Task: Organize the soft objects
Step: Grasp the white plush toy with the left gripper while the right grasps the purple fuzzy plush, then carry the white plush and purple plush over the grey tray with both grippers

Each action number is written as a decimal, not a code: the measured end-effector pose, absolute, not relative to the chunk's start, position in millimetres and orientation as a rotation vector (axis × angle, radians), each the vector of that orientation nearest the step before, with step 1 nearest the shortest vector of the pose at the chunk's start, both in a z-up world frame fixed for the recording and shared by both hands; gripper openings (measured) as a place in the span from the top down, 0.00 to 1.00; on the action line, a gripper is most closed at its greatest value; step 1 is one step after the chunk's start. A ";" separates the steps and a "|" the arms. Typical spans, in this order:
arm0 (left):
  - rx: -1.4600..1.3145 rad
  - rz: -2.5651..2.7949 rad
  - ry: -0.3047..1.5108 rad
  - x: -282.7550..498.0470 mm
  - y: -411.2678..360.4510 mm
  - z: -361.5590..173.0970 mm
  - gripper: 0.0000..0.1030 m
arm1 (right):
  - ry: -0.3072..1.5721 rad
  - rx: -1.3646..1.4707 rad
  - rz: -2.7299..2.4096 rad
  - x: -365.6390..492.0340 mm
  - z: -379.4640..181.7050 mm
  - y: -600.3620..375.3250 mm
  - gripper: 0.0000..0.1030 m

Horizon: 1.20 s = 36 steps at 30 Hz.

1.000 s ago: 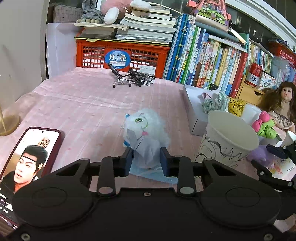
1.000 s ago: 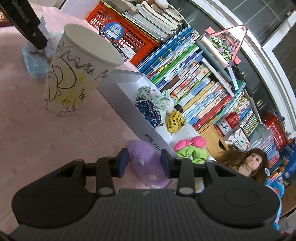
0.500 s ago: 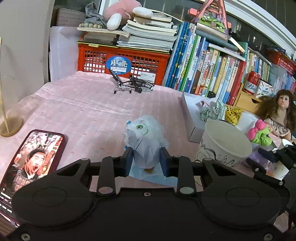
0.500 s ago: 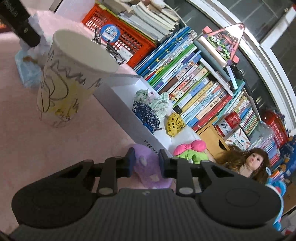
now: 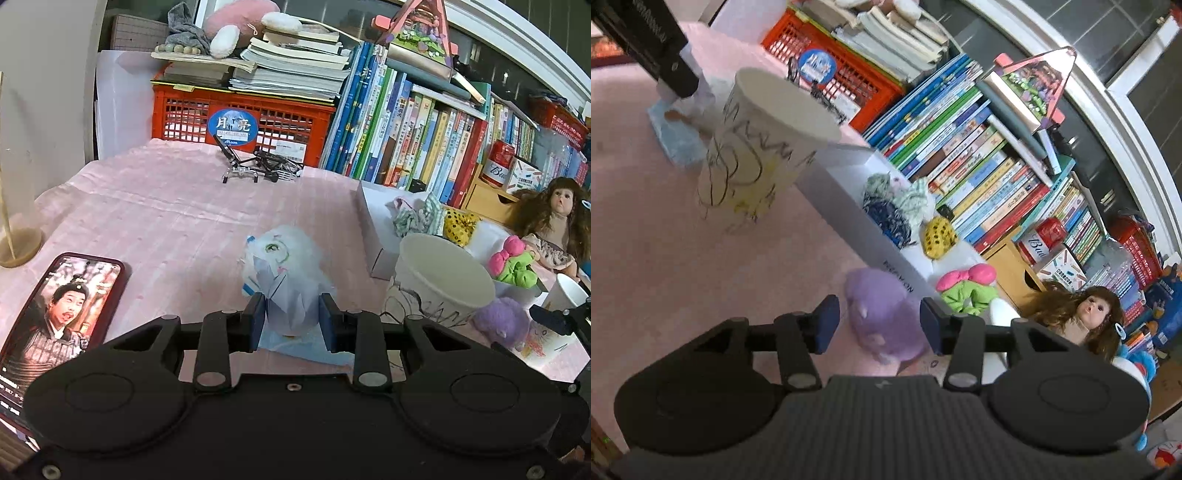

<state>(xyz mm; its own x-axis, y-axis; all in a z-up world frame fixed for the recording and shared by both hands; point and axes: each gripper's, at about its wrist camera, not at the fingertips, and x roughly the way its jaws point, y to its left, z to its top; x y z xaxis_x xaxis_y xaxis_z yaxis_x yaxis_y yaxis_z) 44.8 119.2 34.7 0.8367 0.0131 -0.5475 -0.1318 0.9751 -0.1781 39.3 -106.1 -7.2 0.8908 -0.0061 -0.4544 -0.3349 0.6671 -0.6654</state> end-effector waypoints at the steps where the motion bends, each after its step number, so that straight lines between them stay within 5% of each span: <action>1: -0.212 0.078 0.577 45.0 118.5 34.1 0.71 | 0.450 -0.853 0.181 41.4 -9.2 -103.4 0.37; 11: -0.217 0.065 0.558 45.5 116.5 31.8 0.71 | 0.552 -1.121 0.218 72.9 -18.1 -92.3 0.31; 15: -0.228 0.058 0.555 45.8 117.6 29.3 0.71 | 0.584 -1.155 0.234 86.9 -18.1 -88.4 0.36; 18: -0.242 0.056 0.554 44.4 120.3 27.6 0.71 | 0.673 -1.065 0.266 98.6 -12.1 -89.8 0.62; 36: -0.237 0.016 0.500 44.7 120.5 67.6 0.72 | 0.644 -0.491 0.446 82.4 81.6 -126.5 0.64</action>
<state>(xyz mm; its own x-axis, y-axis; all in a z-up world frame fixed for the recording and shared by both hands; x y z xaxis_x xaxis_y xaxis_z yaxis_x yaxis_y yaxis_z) 44.7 120.5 67.6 0.8779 -0.0426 -0.4770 -0.0730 0.9725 -0.2212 82.4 -126.5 81.6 0.7144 0.2377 -0.6581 -0.5320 0.7955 -0.2902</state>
